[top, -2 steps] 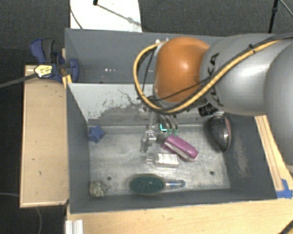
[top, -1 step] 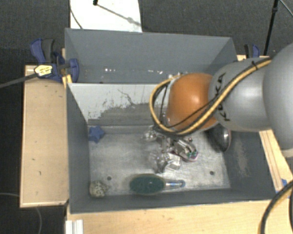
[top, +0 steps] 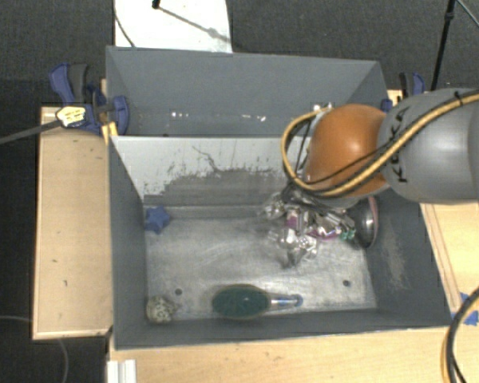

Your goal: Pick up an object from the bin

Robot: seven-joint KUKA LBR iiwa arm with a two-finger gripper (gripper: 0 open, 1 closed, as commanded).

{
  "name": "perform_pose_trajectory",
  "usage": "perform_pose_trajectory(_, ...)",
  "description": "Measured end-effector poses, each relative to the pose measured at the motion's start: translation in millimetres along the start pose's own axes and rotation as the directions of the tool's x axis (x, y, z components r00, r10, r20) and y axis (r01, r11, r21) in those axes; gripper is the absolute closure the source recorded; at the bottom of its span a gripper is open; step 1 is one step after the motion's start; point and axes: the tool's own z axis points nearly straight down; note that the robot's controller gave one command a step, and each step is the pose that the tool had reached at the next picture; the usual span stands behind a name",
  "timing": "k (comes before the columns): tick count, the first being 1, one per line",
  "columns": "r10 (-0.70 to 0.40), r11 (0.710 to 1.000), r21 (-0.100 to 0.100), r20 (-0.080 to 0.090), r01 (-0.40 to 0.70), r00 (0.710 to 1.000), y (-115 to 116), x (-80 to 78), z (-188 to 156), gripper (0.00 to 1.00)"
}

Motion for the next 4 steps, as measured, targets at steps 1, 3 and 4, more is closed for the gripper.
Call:
perform_pose_trajectory(1, 0.080, 0.997, -0.004, -0.003, -0.080, 0.997, -29, 2.9, 1, 0.00)
perform_pose_trajectory(3, 0.036, 0.999, -0.013, -0.004, -0.036, 0.999, -87, 23.8, 2, 0.00)
perform_pose_trajectory(4, 0.041, 0.999, -0.013, -0.015, -0.042, 0.999, -88, 25.6, 1, 1.00)
